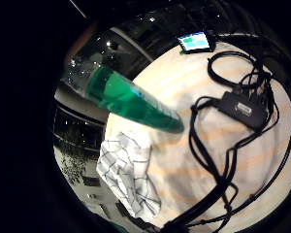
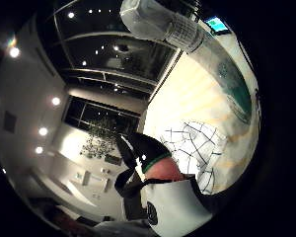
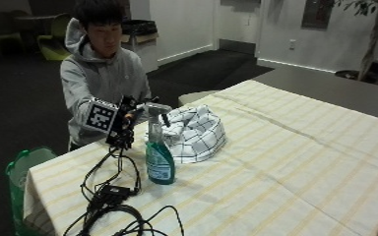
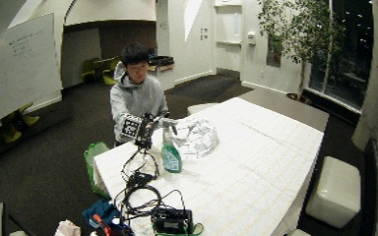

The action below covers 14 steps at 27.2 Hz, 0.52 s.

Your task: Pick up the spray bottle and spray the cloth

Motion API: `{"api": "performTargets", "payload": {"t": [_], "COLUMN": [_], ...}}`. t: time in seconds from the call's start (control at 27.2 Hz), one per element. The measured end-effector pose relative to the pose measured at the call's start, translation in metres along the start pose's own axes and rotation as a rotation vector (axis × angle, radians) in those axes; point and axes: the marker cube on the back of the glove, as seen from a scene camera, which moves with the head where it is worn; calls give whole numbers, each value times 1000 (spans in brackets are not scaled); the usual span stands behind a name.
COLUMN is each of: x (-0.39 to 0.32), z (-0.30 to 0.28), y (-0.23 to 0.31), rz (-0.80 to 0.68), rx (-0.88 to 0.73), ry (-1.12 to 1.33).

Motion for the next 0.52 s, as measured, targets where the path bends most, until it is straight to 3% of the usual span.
{"api": "performTargets", "payload": {"t": [0.52], "x": [4], "z": [19], "y": [-14], "rz": [-8], "rx": [85], "ry": [-51]}}
